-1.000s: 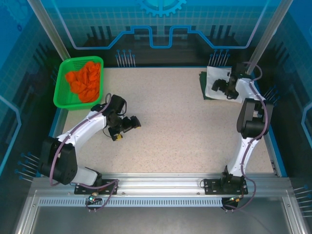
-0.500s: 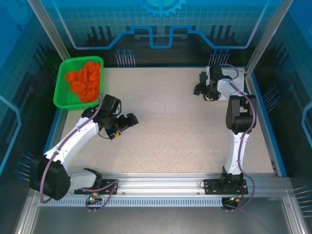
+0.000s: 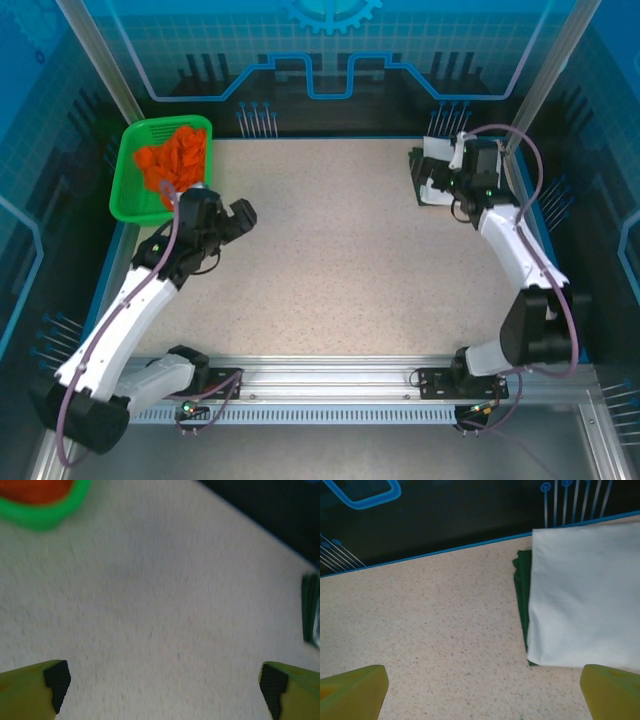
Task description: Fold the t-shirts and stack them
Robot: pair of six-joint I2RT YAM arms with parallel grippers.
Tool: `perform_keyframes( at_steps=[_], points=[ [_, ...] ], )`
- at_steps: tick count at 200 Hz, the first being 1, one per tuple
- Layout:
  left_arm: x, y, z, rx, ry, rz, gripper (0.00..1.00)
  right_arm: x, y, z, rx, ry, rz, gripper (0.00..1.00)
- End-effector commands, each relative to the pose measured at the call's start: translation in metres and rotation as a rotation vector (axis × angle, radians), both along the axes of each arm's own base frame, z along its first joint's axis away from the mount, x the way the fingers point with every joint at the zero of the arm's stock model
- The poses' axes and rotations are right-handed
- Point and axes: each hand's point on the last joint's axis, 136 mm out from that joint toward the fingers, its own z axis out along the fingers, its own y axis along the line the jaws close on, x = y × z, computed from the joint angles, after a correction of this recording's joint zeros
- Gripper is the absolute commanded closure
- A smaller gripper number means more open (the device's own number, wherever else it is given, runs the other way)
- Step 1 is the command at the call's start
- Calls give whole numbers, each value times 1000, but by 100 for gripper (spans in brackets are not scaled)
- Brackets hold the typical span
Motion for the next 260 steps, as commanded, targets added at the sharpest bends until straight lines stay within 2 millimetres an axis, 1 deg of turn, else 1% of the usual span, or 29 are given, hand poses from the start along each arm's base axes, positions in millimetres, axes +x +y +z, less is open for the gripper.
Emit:
perform_keyframes(
  at_steps=[1,6,11,13,26,29,32,40,53,64,83,90,101,104,119,136,148,156,165,179,187,195,204,215,226,233,244,250,260],
  points=[
    [20,51,28,240,-232,160,1,-9,-16,-21,-83,-49,-114,0],
    [21,64,25,257,-235,194,1,-15,-16,-28,-104,-59,-110,0],
    [21,76,17,262,-225,226,1,-18,-16,-28,-121,-93,-100,0],
    [21,82,15,259,-224,241,1,-23,-16,-37,-130,-85,-97,0],
    [18,113,-9,274,-176,302,1,-38,-18,-49,-181,-157,-98,0],
    [18,118,-15,289,-162,301,1,-42,-17,-53,-194,-165,-86,0],
    [18,123,-20,306,-148,301,1,-43,-15,-51,-204,-196,-70,0],
    [18,133,-36,341,-104,289,1,-51,-11,-59,-246,-221,-18,0],
    [15,146,-64,370,-27,270,1,-62,-20,-78,-319,-176,-38,0],
    [14,153,-84,381,8,261,1,-68,-23,-95,-348,-108,-30,0],
    [17,153,-117,375,30,202,1,-74,-28,-118,-341,-29,-32,0],
    [18,152,-128,380,41,187,1,-76,-24,-126,-316,-34,-2,0],
    [23,149,-139,384,41,155,1,-75,-20,-129,-277,-53,20,0],
    [24,149,-141,384,44,159,1,-74,-18,-127,-274,-63,32,0],
    [33,149,-145,377,17,158,1,-64,-11,-122,-283,-119,64,0],
    [46,150,-142,367,-31,170,1,-48,-9,-120,-298,-144,73,0],
    [57,145,-142,337,-80,156,1,-38,-9,-123,-331,-147,78,0],
    [64,142,-143,312,-106,158,1,-34,-12,-132,-326,-124,69,0],
    [70,138,-146,299,-126,159,1,-35,-5,-136,-331,-126,103,0],
    [81,132,-146,321,-149,154,1,-41,2,-133,-351,-178,126,0],
    [84,130,-150,334,-98,148,1,-43,2,-132,-347,-193,129,0],
    [90,126,-150,346,-100,123,1,-45,2,-131,-345,-204,127,0],
    [90,117,-149,362,-122,86,1,-47,0,-131,-346,-218,113,0],
    [86,102,-140,382,-214,26,1,-52,1,-132,-350,-244,108,0],
    [74,95,-136,393,-298,10,1,-58,5,-135,-369,-275,118,0],
    [67,95,-135,403,-342,24,1,-59,10,-133,-386,-312,127,0],
    [60,93,-134,404,-403,26,1,-60,10,-134,-395,-296,129,0],
    [60,87,-136,401,-414,-6,1,-58,9,-132,-393,-302,121,0],
    [64,79,-143,410,-421,-51,1,-52,5,-136,-384,-259,107,0]
  ],
)
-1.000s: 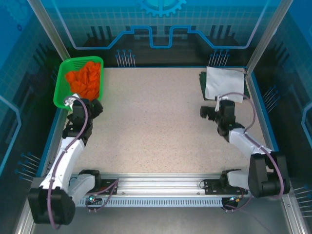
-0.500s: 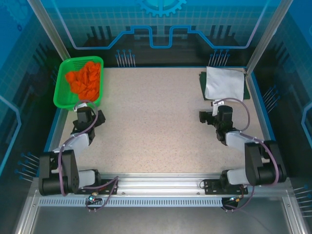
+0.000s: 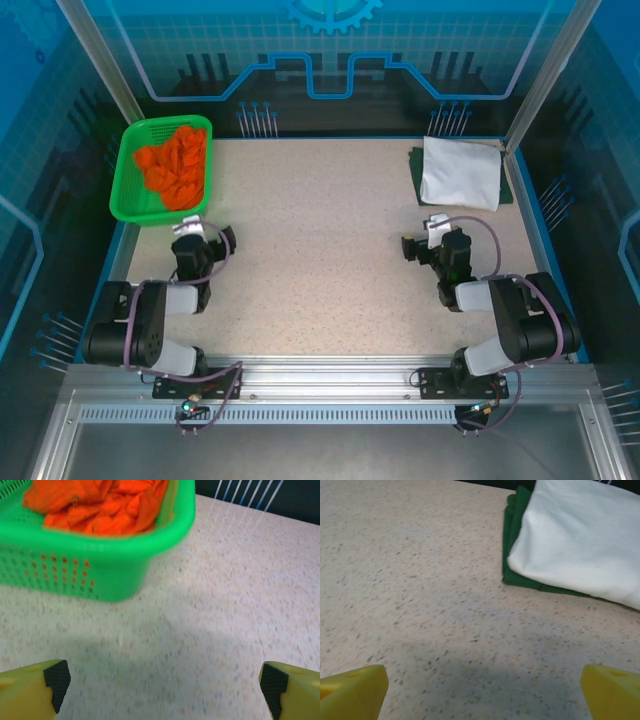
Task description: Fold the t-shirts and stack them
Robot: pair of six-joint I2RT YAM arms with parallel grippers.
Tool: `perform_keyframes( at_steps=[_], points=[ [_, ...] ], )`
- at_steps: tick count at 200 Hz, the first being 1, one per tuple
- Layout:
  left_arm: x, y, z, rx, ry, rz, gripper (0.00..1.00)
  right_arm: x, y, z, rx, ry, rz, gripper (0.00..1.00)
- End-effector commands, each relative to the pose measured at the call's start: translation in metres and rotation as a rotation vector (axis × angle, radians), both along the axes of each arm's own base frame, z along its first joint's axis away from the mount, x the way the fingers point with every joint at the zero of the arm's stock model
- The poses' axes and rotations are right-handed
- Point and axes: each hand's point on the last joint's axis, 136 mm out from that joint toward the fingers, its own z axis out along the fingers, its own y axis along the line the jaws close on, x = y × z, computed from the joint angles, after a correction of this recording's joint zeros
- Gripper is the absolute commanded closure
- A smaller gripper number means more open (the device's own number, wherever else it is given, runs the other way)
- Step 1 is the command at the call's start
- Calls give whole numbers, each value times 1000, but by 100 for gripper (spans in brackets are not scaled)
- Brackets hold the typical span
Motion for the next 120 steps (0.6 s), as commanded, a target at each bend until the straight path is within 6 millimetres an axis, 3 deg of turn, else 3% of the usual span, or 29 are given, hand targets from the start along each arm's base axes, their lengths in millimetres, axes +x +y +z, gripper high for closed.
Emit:
perform_keyframes(
  at_steps=[1,15,33,120],
  points=[
    [12,-18,31,53,-195,-108,1,17,-4,22,-7,-77,-25,0],
    [20,-22,26,73,-146,-121,1,26,-17,19,57,-13,-46,0],
    [37,-25,21,84,-67,-131,1,26,-15,19,45,-20,-50,0],
    [39,-38,20,110,-48,-184,1,26,-14,19,49,-17,-44,0]
  ],
)
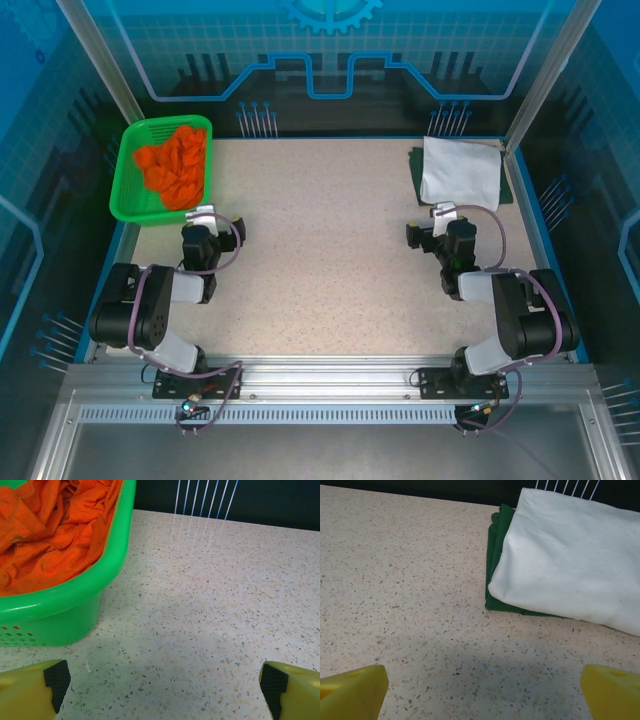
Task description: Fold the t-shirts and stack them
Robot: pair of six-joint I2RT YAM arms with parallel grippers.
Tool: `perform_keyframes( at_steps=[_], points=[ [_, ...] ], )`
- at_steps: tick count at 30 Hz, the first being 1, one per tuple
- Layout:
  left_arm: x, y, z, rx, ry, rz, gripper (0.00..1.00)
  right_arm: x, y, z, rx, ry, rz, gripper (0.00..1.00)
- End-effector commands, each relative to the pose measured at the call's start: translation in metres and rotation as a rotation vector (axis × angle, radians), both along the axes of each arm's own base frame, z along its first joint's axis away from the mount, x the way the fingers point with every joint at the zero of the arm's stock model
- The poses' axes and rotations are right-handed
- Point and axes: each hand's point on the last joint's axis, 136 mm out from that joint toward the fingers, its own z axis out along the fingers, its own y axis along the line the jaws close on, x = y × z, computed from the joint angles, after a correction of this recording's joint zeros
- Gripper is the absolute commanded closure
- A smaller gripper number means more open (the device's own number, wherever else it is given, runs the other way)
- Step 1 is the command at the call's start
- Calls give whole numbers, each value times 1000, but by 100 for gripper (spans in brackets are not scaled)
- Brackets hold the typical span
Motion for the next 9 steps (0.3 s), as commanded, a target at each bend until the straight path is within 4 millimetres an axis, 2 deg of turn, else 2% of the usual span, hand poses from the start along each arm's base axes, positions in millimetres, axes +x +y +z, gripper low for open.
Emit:
perform_keyframes(
  at_steps=[1,9],
  points=[
    [2,-14,3,34,1,-62,1,3,1,1,13,-2,1,0],
    [3,-17,3,33,3,-81,1,2,0,1,31,3,15,0]
  ],
)
